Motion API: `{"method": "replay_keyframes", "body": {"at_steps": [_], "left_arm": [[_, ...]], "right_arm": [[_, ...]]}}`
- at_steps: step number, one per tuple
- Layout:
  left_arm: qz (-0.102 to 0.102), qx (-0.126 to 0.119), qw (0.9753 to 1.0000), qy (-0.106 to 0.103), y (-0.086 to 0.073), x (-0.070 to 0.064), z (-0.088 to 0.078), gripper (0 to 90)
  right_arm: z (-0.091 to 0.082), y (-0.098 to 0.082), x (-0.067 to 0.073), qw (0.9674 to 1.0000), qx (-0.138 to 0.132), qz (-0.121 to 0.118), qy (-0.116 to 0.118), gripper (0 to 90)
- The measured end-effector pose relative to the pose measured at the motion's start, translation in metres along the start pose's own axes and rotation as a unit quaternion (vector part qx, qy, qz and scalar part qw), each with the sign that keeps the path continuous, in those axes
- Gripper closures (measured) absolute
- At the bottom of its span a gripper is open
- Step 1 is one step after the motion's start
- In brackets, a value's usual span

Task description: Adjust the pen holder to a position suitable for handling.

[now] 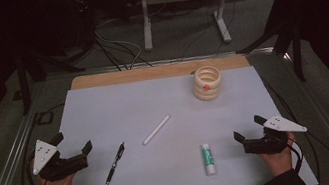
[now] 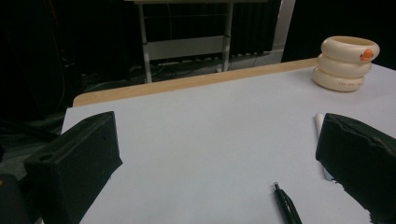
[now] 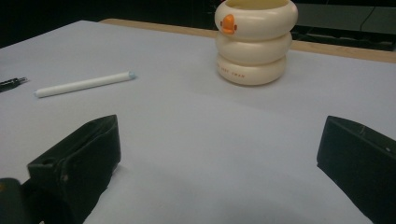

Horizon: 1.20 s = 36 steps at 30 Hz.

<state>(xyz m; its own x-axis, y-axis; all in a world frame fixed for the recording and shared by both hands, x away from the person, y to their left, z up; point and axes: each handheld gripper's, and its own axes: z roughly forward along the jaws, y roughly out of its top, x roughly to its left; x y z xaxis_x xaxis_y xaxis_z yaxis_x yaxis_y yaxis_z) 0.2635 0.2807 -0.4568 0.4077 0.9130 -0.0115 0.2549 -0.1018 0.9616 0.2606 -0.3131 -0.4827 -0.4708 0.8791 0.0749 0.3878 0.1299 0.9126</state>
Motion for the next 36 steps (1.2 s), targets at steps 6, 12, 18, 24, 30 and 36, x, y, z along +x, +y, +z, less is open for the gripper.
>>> {"method": "replay_keyframes", "body": {"at_steps": [6, 12, 18, 24, 30, 36], "left_arm": [[-0.006, 0.004, 1.0, 0.003, -0.001, -0.001, 0.001, 0.1], [-0.011, 0.008, 0.9998, 0.016, 0.001, -0.003, 0.0, 0.1], [-0.013, 0.013, 0.9997, 0.017, -0.001, -0.005, 0.002, 0.2], [-0.009, 0.022, 0.9997, 0.008, -0.002, -0.008, 0.003, 1.2], [-0.005, 0.034, 0.9994, 0.0, -0.005, -0.01, 0.006, 0.8], [0.002, 0.036, 0.9994, 0.001, -0.005, -0.013, 0.006, 0.5]], "right_arm": [[0.0, 0.0, 0.0, 1.0, -0.002, 0.003, -0.001, 0.0], [0.0, 0.001, -0.001, 0.9999, -0.007, 0.007, -0.002, 0.0], [-0.001, 0.002, 0.0, 0.9999, -0.009, 0.013, -0.004, 0.0], [-0.004, 0.008, -0.002, 0.9998, -0.005, 0.014, -0.016, 0.0], [-0.003, 0.016, -0.004, 0.9997, 0.004, 0.02, -0.015, 0.0], [0.001, 0.026, -0.001, 0.9997, 0.012, 0.004, -0.02, 0.0]]}}
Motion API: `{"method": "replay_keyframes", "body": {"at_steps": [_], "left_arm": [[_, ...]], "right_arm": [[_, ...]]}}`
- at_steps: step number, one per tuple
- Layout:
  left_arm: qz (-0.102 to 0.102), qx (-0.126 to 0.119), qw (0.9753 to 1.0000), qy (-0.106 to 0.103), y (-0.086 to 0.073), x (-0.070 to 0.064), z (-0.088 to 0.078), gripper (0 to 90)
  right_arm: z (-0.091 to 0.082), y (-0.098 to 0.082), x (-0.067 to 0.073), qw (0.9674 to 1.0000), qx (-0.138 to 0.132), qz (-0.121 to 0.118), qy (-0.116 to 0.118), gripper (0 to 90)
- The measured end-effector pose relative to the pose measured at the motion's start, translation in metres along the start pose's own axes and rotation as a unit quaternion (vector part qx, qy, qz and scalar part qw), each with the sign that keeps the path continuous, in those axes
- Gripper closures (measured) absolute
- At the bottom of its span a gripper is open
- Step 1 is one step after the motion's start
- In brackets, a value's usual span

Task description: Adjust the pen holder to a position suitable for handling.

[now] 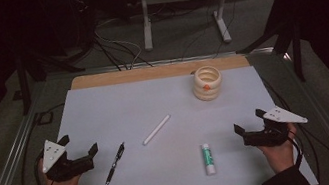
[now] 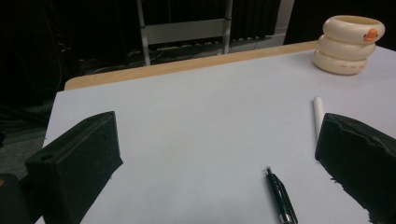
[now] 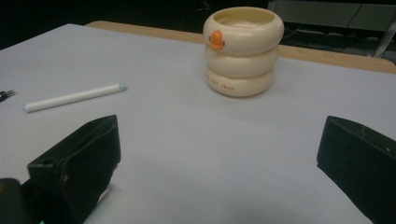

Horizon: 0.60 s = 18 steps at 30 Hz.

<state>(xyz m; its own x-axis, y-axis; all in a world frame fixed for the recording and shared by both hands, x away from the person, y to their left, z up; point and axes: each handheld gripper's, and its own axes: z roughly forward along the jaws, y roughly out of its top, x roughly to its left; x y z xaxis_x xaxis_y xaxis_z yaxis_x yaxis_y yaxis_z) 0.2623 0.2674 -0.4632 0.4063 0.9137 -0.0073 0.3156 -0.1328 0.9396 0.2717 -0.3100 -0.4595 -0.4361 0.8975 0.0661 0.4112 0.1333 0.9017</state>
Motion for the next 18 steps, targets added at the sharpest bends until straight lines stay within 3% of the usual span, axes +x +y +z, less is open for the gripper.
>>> {"method": "replay_keyframes", "body": {"at_steps": [6, 18], "left_arm": [[-0.008, -0.001, 1.0, 0.0, -0.002, 0.002, 0.0, 0.5], [-0.009, 0.0, 1.0, 0.0, -0.004, 0.002, 0.001, 0.6]], "right_arm": [[0.006, 0.015, -0.004, 0.9998, 0.004, 0.019, 0.0, 0.0], [0.021, 0.04, -0.012, 0.9997, -0.002, 0.023, -0.01, 0.1]]}}
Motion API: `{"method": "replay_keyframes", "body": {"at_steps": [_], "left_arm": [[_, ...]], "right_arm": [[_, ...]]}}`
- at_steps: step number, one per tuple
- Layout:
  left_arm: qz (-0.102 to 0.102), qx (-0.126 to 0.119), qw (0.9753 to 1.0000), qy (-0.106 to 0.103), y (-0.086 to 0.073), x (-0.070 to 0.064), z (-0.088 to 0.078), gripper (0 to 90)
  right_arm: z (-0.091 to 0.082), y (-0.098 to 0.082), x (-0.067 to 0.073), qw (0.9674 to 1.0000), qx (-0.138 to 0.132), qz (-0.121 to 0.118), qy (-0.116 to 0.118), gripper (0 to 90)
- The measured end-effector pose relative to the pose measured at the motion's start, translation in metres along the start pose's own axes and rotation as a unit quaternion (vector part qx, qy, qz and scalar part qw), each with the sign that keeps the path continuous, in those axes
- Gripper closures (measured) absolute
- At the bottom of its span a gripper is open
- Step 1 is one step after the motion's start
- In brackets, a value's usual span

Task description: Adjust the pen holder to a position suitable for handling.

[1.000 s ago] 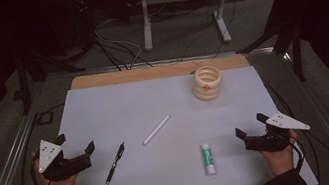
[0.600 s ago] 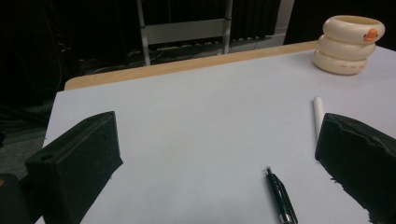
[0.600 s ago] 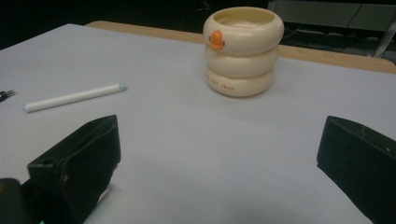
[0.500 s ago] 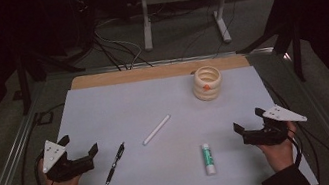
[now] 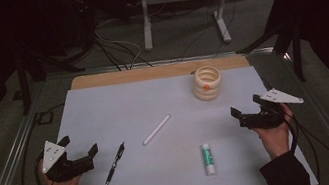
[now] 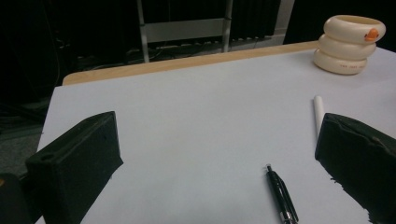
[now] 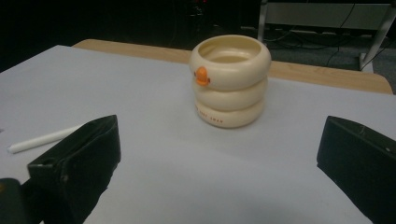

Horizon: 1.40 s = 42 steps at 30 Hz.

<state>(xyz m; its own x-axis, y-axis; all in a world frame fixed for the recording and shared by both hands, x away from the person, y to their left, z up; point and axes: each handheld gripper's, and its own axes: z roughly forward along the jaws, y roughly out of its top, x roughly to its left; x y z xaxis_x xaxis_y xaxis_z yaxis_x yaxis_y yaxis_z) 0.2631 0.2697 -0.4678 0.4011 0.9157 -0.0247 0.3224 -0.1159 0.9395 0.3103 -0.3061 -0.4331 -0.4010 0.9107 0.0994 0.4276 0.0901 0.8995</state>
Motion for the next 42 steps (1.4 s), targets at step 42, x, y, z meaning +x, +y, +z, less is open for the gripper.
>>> {"method": "replay_keyframes", "body": {"at_steps": [42], "left_arm": [[-0.009, -0.003, 0.9999, 0.005, -0.006, 0.002, 0.002, 0.5]], "right_arm": [[0.097, 0.078, -0.016, 0.9989, 0.027, 0.022, -0.033, 0.0]]}}
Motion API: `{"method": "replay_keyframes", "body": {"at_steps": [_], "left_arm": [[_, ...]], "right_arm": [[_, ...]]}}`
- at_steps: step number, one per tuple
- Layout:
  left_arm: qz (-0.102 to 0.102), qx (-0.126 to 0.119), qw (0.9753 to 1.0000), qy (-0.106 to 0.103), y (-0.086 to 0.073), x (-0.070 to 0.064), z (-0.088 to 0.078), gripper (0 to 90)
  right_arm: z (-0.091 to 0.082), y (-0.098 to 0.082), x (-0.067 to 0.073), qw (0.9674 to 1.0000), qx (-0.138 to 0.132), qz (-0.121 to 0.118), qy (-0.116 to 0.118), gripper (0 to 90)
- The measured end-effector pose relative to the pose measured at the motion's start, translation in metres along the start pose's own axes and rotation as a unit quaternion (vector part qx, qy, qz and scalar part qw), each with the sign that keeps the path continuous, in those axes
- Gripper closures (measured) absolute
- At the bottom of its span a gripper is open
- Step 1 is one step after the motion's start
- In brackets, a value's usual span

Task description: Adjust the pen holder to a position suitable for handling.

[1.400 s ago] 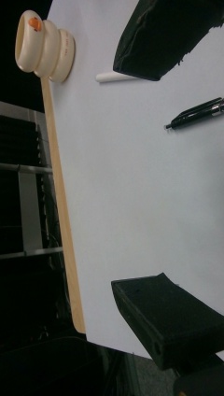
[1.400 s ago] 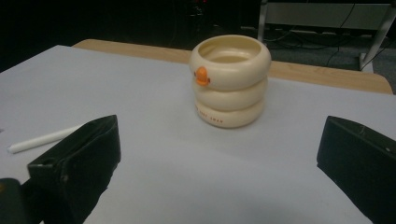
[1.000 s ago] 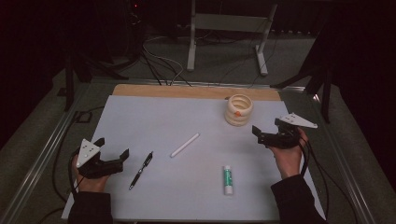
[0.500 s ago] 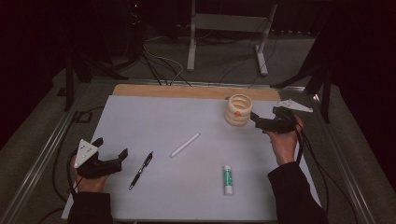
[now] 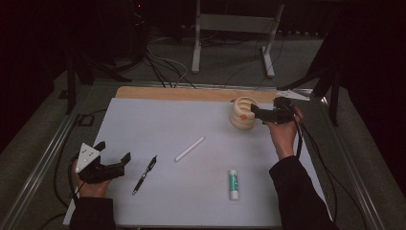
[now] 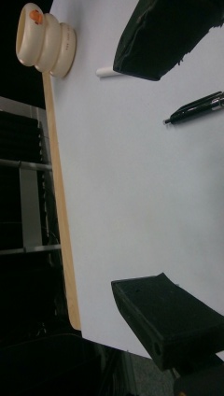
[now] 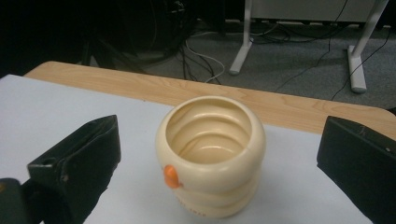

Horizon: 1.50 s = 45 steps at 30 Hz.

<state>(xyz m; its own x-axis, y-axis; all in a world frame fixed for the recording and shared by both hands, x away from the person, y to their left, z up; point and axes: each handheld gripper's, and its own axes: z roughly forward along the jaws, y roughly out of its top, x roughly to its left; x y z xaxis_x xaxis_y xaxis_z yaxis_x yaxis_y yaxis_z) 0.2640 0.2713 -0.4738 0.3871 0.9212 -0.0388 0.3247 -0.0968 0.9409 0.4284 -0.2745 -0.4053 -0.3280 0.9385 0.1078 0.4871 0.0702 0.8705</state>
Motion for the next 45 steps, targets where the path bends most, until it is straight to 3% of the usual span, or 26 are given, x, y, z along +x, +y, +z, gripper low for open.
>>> {"method": "replay_keyframes", "body": {"at_steps": [6, 14, 16, 19, 21, 22, 23, 24, 25, 29, 30, 32, 33, 39, 45], "left_arm": [[-0.001, -0.001, 1.0, -0.001, 0.0, 0.0, 0.0, 0.5], [-0.002, -0.002, 1.0, -0.002, 0.0, 0.001, 0.0, 0.5], [-0.004, -0.002, 1.0, -0.003, -0.001, 0.0, 0.0, 0.5], [-0.003, -0.002, 1.0, -0.004, 0.0, 0.0, 0.0, 0.5], [-0.002, -0.002, 1.0, -0.004, 0.0, 0.0, 0.0, 0.5], [-0.003, -0.002, 1.0, -0.004, 0.0, 0.0, 0.0, 0.5], [-0.003, -0.002, 1.0, -0.004, 0.0, 0.0, 0.0, 0.5], [-0.003, -0.002, 1.0, -0.004, 0.0, 0.001, 0.0, 0.5], [-0.003, -0.003, 1.0, -0.004, 0.0, 0.001, 0.0, 0.5], [-0.004, -0.003, 1.0, -0.004, -0.001, 0.002, 0.0, 0.5], [-0.004, -0.003, 1.0, -0.003, -0.001, 0.002, 0.0, 0.5], [-0.004, -0.003, 1.0, -0.003, -0.001, 0.002, 0.0, 0.5], [-0.004, -0.003, 1.0, -0.003, -0.001, 0.001, 0.0, 0.5], [-0.002, -0.003, 1.0, -0.005, 0.0, 0.0, 0.001, 0.5], [-0.004, -0.003, 1.0, -0.006, -0.001, 0.001, 0.001, 0.5]], "right_arm": [[0.019, 0.002, -0.001, 0.9997, 0.018, 0.007, -0.014, 0.0], [0.035, 0.001, -0.013, 0.9981, 0.041, 0.032, -0.035, 0.6], [0.041, -0.001, -0.017, 0.997, 0.047, 0.039, -0.048, 15.6], [0.049, -0.003, -0.019, 0.9949, 0.059, 0.056, -0.06, 24.3], [0.051, -0.004, -0.02, 0.9944, 0.061, 0.062, -0.061, 27.9], [0.056, -0.006, -0.023, 0.9928, 0.064, 0.086, -0.053, 40.1], [0.058, -0.008, -0.025, 0.9922, 0.064, 0.094, -0.05, 45.2], [0.058, -0.008, -0.025, 0.9922, 0.064, 0.094, -0.05, 45.2], [0.064, -0.012, -0.026, 0.9911, 0.075, 0.101, -0.042, 52.6], [0.068, -0.017, -0.027, 0.9886, 0.086, 0.115, -0.044, 62.5], [0.068, -0.018, -0.026, 0.9886, 0.088, 0.113, -0.047, 67.0], [0.068, -0.018, -0.025, 0.9886, 0.09, 0.108, -0.054, 67.0], [0.068, -0.018, -0.023, 0.9883, 0.099, 0.099, -0.06, 73.6], [0.066, -0.019, -0.015, 0.9889, 0.104, 0.067, -0.083, 75.9], [0.061, -0.019, -0.013, 0.9905, 0.103, 0.06, -0.068, 78.2]]}}
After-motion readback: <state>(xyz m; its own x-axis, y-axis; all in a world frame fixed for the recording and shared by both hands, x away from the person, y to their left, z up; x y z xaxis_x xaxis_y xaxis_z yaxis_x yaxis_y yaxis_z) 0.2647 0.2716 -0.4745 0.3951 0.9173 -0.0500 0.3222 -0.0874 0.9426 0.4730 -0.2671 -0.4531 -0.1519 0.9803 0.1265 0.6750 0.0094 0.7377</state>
